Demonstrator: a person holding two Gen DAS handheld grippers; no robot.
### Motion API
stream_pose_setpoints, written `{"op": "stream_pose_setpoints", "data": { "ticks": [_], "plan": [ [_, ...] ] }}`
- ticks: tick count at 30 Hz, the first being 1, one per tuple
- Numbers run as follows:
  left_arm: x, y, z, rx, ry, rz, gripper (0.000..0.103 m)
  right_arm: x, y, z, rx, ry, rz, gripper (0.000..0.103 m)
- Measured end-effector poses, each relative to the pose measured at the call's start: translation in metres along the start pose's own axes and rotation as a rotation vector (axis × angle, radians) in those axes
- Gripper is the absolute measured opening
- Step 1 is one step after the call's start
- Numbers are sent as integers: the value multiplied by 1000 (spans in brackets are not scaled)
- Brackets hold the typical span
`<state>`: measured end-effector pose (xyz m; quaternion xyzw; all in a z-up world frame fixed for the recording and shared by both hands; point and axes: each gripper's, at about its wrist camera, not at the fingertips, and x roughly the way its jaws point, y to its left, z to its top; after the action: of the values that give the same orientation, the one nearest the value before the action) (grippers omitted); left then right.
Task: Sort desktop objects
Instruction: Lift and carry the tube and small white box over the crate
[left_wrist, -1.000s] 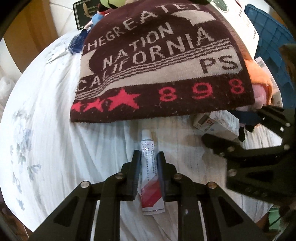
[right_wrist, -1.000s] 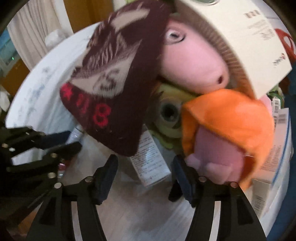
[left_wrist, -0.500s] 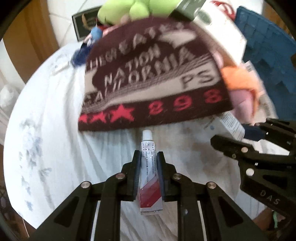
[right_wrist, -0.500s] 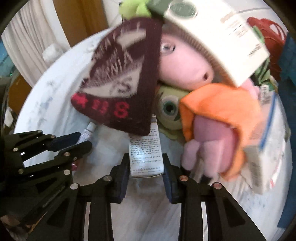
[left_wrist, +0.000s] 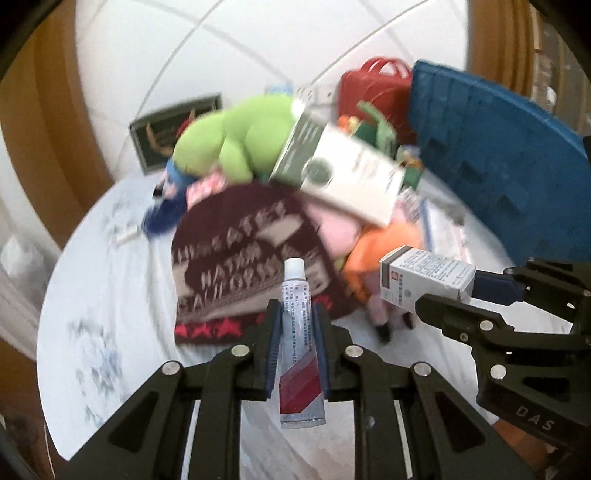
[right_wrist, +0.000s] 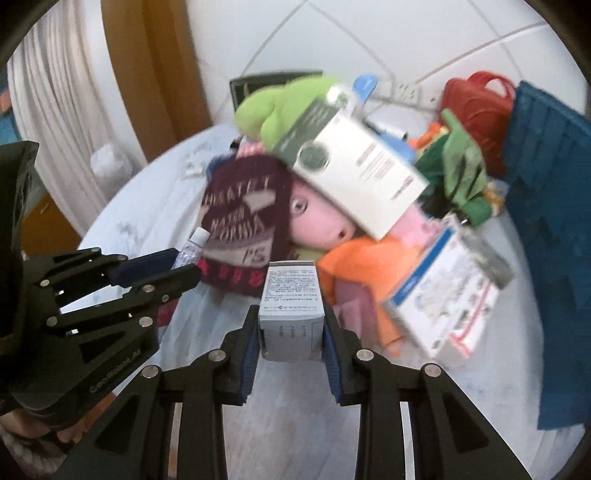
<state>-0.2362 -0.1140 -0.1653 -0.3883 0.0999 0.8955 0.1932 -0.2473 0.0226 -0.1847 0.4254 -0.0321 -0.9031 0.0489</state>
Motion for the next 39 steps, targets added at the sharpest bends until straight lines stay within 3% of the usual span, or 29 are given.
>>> {"op": "stream_pose_setpoints", "data": {
  "ticks": [8, 17, 23, 28, 34, 39],
  "plan": [
    [-33, -39, 33, 68, -128, -72, 17, -82, -19, 18, 26, -178, -104, 31],
    [-59, -120, 80, 141, -240, -143, 17, -152, -72, 24, 68, -320, -229, 31],
    [-69, -207, 126, 165, -329, -168, 17, -207, -141, 21, 72, -411, -305, 31],
    [-82, -298, 193, 145, -378, -222, 17, -267, -234, 27, 39, -464, -385, 31],
    [-72, -406, 278, 109, -282, -302, 17, -317, -359, 55, 53, -448, -432, 31],
    [-9, -470, 325, 84, -82, -257, 17, -303, -461, 89, 131, -332, -391, 31]
  ]
}}
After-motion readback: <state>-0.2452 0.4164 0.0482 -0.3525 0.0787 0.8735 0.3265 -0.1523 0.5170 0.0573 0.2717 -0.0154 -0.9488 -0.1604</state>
